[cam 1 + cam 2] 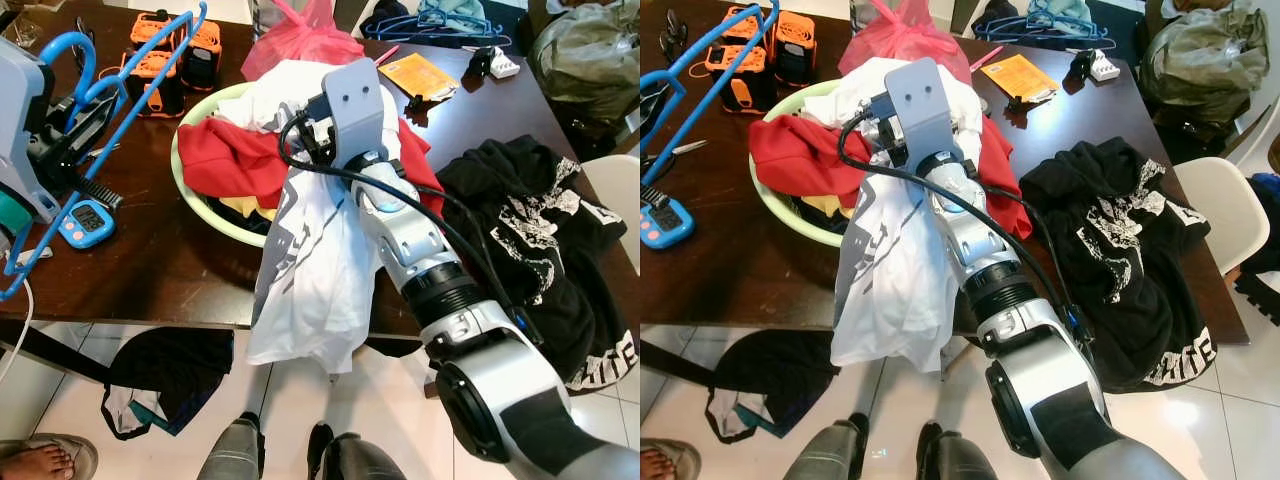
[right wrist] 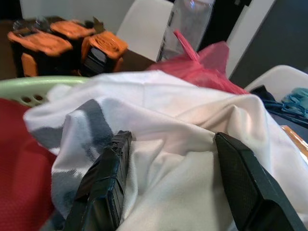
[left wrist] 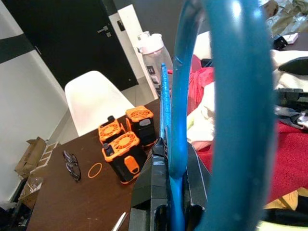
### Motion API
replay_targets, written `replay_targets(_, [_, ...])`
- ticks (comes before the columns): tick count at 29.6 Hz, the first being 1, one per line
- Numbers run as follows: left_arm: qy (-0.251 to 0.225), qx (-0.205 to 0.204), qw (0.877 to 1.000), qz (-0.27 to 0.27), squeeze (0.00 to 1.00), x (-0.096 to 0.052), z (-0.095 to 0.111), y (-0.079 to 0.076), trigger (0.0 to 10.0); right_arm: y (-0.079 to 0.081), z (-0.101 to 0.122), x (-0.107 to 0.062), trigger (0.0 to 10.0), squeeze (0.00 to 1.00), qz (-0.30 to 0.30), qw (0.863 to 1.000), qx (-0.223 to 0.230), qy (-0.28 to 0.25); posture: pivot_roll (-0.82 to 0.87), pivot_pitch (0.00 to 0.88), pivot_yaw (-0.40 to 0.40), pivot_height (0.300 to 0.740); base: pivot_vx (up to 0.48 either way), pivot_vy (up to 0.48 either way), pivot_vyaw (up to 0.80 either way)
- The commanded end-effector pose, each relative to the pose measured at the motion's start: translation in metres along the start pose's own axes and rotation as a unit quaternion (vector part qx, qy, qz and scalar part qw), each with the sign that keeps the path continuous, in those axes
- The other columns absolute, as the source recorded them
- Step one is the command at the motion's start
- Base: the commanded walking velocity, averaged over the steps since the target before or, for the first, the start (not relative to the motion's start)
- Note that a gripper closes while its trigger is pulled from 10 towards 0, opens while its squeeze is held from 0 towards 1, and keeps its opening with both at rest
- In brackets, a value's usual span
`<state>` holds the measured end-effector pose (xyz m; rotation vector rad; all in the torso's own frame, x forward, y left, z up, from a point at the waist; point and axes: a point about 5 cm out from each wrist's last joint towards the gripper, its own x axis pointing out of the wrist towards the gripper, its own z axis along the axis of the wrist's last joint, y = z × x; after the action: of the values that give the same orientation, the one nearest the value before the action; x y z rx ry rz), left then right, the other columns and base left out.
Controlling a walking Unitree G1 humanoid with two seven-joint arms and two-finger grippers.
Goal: Hang hanger
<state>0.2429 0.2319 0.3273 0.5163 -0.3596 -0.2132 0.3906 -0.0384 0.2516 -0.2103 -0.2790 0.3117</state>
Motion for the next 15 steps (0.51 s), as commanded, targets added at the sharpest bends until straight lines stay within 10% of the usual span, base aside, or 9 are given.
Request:
replay_targets(1, [-0.004, 0.007, 1.0, -0.004, 0.0, -0.003, 0.003, -0.002, 10.0, -0.003, -0.006, 0.0, 10.0, 0.0, -0.009, 1.0, -0.005, 0.018, 0.28, 0.131, -0.07, 0.74, 0.0, 0.0, 0.0])
replay_targets(15, [-0.005, 0.006, 1.0, -0.003, 0.0, -0.002, 0.004, -0.003, 10.0, -0.005, 0.012, 0.008, 10.0, 0.0, -0.041, 0.987, -0.154, -0.034, 0.29, 0.126, -0.075, 0.74, 0.0, 0.0, 0.0])
